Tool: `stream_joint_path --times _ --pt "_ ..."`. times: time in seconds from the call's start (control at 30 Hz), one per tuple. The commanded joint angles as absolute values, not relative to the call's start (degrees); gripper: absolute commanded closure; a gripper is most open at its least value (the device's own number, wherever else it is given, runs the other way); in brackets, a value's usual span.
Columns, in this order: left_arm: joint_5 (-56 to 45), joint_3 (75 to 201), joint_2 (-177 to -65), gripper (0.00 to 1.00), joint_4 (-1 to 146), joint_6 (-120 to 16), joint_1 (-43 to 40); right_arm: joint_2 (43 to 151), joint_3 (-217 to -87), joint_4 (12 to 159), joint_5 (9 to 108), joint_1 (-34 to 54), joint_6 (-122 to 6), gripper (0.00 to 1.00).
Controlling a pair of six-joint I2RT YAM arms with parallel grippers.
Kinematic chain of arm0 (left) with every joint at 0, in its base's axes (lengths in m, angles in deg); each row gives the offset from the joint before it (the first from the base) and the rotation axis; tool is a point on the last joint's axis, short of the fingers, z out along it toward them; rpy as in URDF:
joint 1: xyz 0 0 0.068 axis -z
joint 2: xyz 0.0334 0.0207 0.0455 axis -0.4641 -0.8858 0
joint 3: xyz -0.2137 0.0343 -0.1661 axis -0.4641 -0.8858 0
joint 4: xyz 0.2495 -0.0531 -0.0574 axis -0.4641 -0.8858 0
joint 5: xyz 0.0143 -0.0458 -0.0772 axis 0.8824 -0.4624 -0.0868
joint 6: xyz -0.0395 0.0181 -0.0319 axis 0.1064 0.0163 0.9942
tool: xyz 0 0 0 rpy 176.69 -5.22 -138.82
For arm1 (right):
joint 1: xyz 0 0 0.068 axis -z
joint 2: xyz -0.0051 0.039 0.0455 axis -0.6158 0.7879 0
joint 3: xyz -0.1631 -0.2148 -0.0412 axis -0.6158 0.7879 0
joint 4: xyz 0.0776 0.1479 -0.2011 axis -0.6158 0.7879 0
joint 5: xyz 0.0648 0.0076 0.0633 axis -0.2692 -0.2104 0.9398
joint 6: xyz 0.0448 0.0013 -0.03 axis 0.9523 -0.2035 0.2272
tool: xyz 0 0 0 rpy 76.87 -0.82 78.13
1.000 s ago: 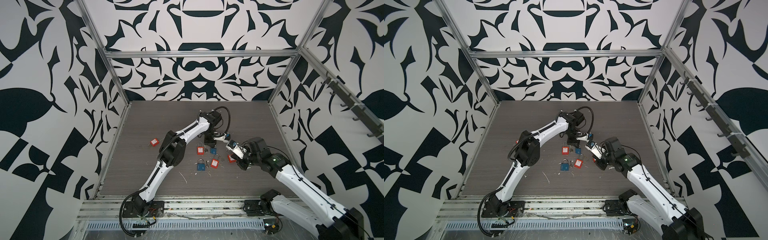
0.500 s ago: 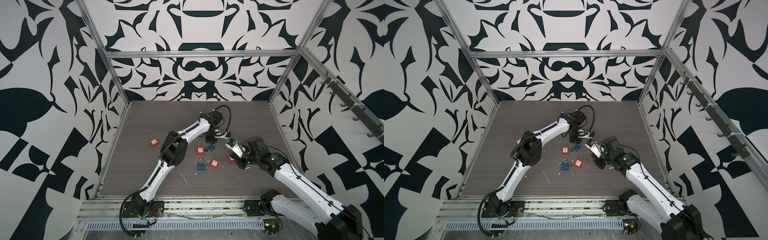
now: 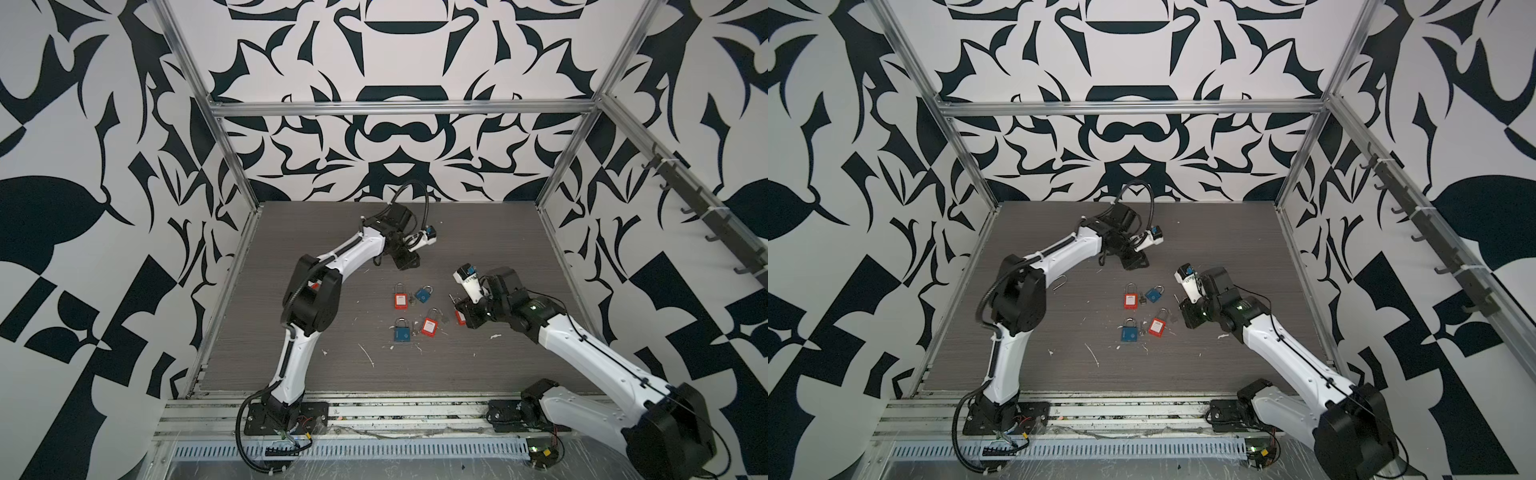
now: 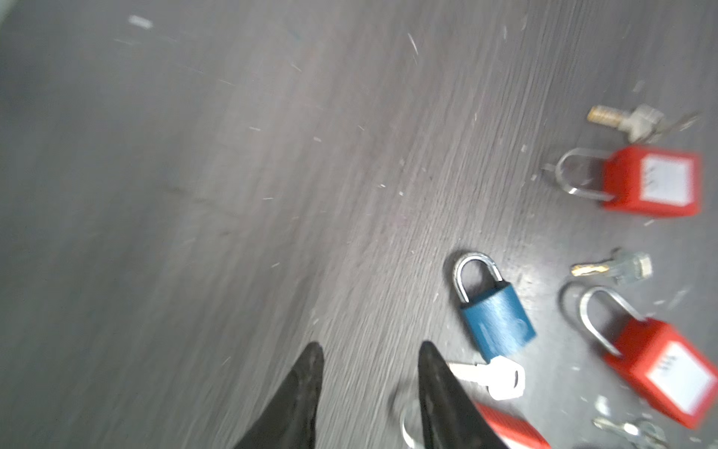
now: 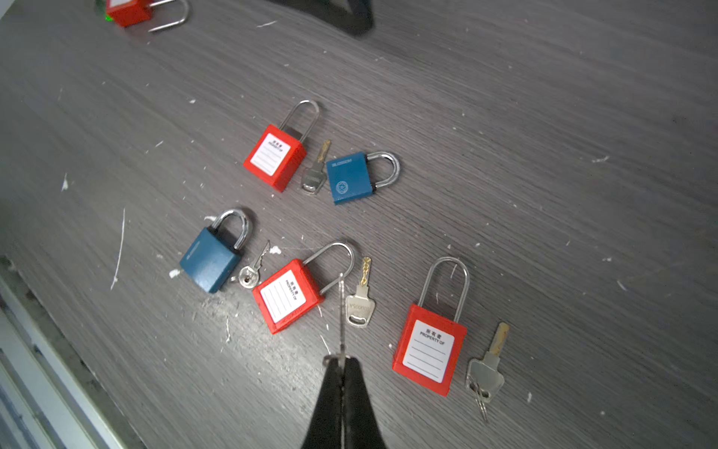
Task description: Lock with the key
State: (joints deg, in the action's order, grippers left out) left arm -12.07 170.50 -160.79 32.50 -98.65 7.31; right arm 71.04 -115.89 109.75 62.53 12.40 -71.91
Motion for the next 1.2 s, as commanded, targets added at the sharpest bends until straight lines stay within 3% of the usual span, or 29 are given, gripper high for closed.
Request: stream_joint_path --times 0.0,0.3,0.47,0.93,1.17 --pt "-16.72 163.19 -154.46 0.54 40.98 -90.74 6.66 76.37 -121.24 107.08 56.18 10.39 -53.79 1.00" --pt "-9.47 161.05 -153.62 0.58 35.10 -74.13 6.14 91.44 -129.02 100.98 49.47 7.34 -37.73 1.00" --pt "-10.30 153.75 -148.15 0.57 40.48 -68.24 4.18 96.68 -129.60 99.34 48.25 7.36 -32.23 1.00" --pt "-10.09 150.15 -145.97 0.57 36.08 -66.28 3.86 106.57 -130.81 97.65 48.47 6.74 -28.60 1.00" --pt "-9.08 147.59 -144.38 0.57 35.91 -65.94 3.89 111.09 -134.21 99.65 48.74 6.73 -33.62 1.00"
